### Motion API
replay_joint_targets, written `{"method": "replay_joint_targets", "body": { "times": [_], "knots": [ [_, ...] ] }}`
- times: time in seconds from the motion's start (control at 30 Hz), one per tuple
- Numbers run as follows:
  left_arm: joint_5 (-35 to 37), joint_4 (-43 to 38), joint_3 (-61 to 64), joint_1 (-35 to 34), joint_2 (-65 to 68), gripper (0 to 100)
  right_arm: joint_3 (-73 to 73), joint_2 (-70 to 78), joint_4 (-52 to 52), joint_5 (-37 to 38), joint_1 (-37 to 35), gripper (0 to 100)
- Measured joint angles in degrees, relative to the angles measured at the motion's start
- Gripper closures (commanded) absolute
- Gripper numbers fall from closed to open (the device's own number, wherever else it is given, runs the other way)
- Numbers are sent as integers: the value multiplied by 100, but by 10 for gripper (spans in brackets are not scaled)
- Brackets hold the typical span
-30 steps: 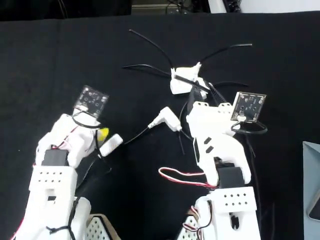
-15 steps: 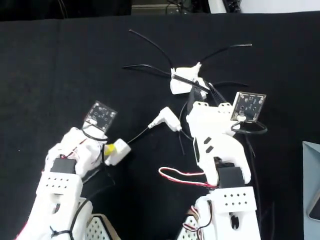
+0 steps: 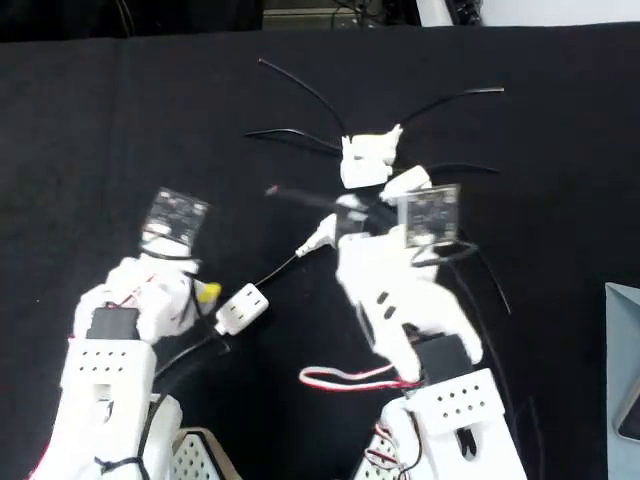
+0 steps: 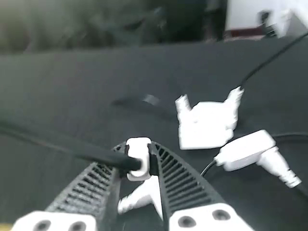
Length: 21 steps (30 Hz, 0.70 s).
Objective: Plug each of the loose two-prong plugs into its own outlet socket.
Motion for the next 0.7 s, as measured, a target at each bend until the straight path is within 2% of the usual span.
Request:
{"method": "replay_joint_targets", "body": {
  "times": [0.2,0.33,0.57,0.7],
  "knots": [
    [791,-9,-9,-976,0,712,0,0,659,273,-1169,985],
    [1240,-422,123,-1565,0,712,-9,404,677,325,-1697,985],
    [1371,-791,378,-1732,0,712,-167,2048,-475,325,-2004,985],
    [1371,-791,378,-1732,0,712,-202,2848,-721,325,-2312,986]
  ]
}}
